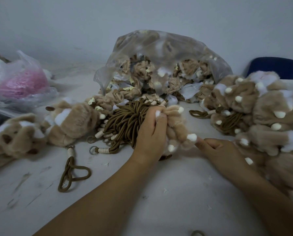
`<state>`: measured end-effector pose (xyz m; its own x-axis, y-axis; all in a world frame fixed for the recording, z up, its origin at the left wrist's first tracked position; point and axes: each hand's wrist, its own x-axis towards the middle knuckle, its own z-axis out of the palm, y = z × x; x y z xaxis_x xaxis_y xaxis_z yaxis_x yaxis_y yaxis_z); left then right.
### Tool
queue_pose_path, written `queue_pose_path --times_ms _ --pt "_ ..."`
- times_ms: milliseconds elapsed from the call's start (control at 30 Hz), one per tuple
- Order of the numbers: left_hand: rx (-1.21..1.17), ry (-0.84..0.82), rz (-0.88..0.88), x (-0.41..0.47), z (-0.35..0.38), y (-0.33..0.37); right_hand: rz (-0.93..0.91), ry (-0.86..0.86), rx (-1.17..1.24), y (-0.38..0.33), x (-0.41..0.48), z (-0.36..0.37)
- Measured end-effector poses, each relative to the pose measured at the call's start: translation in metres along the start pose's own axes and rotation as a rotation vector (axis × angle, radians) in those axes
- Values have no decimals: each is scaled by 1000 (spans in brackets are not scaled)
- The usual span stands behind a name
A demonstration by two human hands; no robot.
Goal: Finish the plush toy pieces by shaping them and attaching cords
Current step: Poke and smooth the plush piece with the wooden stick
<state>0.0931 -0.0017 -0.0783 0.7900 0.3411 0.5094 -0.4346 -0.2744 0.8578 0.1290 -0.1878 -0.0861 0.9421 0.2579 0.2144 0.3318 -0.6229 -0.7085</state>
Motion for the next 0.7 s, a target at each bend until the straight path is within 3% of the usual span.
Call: queue_pose_path --times_ms 467,700 --pt "-125 143 -18 3 -5 4 34 -6 35 4 2 2" --pt "-54 79 -30 1 -1 6 27 -8 14 3 2 1"
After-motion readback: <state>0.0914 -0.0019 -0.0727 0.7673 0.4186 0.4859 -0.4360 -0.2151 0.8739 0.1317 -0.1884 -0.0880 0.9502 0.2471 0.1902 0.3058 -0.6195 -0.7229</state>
